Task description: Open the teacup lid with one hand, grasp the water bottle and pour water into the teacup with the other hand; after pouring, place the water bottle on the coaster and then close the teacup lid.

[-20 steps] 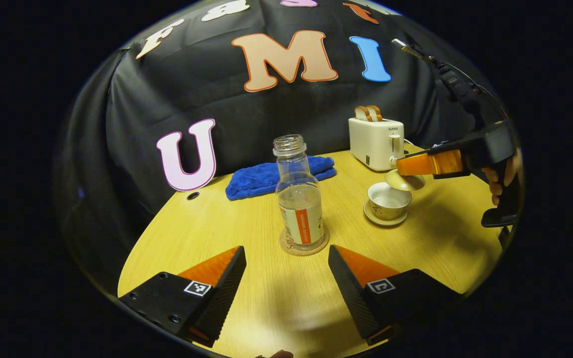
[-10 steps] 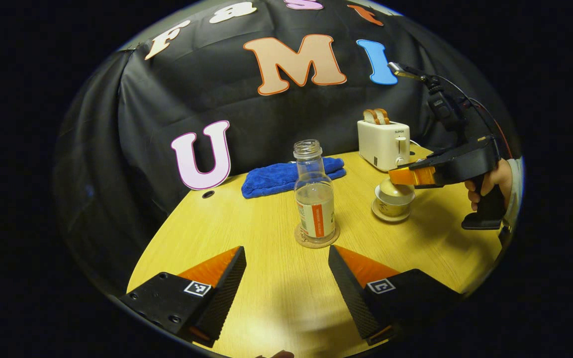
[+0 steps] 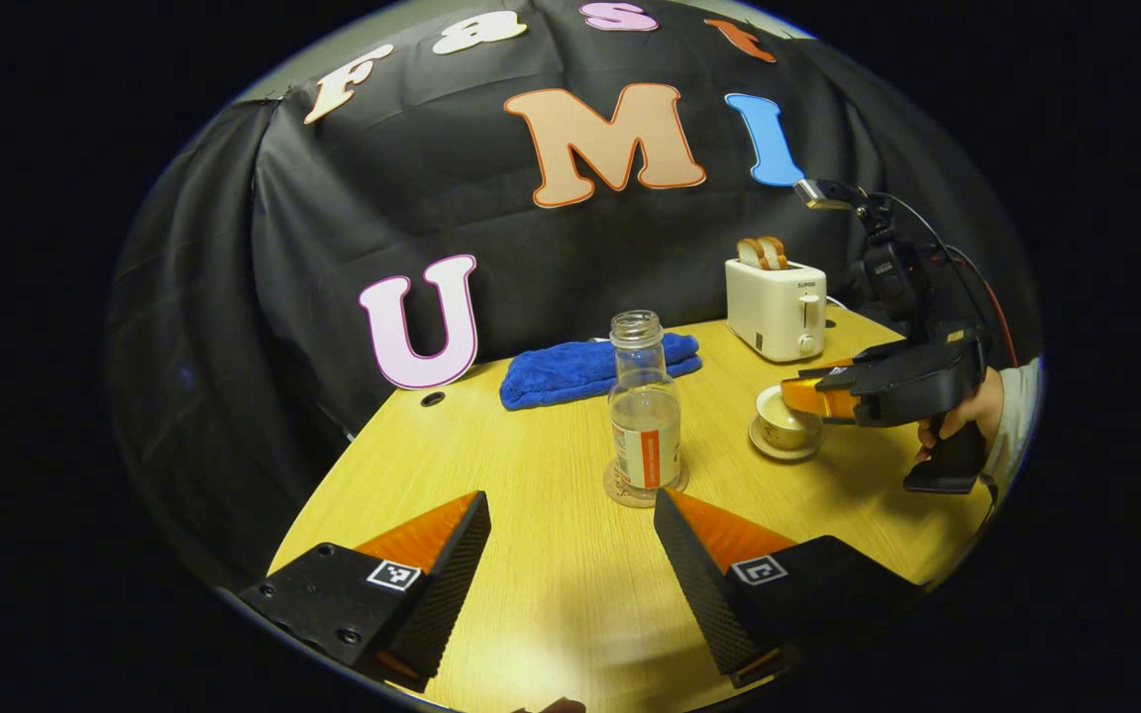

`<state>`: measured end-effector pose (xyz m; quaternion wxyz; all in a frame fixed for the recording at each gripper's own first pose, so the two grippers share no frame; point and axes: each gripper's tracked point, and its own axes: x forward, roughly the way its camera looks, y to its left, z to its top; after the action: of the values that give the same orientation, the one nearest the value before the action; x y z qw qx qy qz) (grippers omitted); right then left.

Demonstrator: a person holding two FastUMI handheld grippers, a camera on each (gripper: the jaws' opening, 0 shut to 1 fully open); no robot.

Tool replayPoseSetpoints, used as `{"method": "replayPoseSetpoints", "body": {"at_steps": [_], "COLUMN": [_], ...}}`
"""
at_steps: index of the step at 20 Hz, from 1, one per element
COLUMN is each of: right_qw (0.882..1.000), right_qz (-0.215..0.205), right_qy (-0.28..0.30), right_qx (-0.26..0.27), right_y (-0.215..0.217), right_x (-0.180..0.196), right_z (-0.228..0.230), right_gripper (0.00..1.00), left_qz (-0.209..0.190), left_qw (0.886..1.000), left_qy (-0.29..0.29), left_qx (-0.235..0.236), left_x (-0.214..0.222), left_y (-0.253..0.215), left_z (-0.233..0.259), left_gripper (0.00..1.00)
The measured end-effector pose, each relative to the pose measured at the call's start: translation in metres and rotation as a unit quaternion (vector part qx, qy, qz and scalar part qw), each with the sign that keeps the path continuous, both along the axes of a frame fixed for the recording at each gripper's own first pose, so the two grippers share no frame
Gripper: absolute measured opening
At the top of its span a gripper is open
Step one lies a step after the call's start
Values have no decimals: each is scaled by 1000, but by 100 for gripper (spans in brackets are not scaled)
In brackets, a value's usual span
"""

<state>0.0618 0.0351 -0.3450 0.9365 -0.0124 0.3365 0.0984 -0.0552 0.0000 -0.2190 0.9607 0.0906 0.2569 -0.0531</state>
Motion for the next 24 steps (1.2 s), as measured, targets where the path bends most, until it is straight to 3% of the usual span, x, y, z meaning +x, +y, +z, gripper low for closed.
{"method": "replayPoseSetpoints", "body": {"at_steps": [2,8,11,13,14,17,18,22,23,24], "right_qw": [1000,999,996,993,991,985,984,981,979,978], "right_qz": [3,-11,-26,-38,-44,-53,-53,-45,-41,-35], "right_qy": [5,-39,-70,-99,-116,-157,-165,-187,-197,-203], "right_qx": [17,35,41,48,45,39,41,35,29,23], "right_y": [4,-4,-14,-21,-27,-40,-41,-45,-46,-45], "right_x": [-5,-9,-15,-20,-21,-33,-39,-60,-65,-68], "right_z": [4,49,84,113,127,162,170,192,197,200], "right_gripper": [38,95,100,95,99,95,100,95,100,98], "left_qz": [-1,-9,-15,-21,-23,-23,-22,-15,-11,-9], "left_qw": [1000,999,998,997,996,995,995,992,992,991], "left_qy": [-4,-29,-50,-63,-66,-77,-80,-99,-102,-107], "left_qx": [-5,-28,-41,-46,-48,-59,-63,-75,-76,-77], "left_x": [3,23,36,43,46,49,49,52,52,53], "left_y": [-2,-14,-19,-24,-25,-28,-28,-26,-23,-21], "left_z": [4,27,46,57,60,71,74,90,93,97], "left_gripper": [97,97,97,97,96,96,96,97,97,97]}}
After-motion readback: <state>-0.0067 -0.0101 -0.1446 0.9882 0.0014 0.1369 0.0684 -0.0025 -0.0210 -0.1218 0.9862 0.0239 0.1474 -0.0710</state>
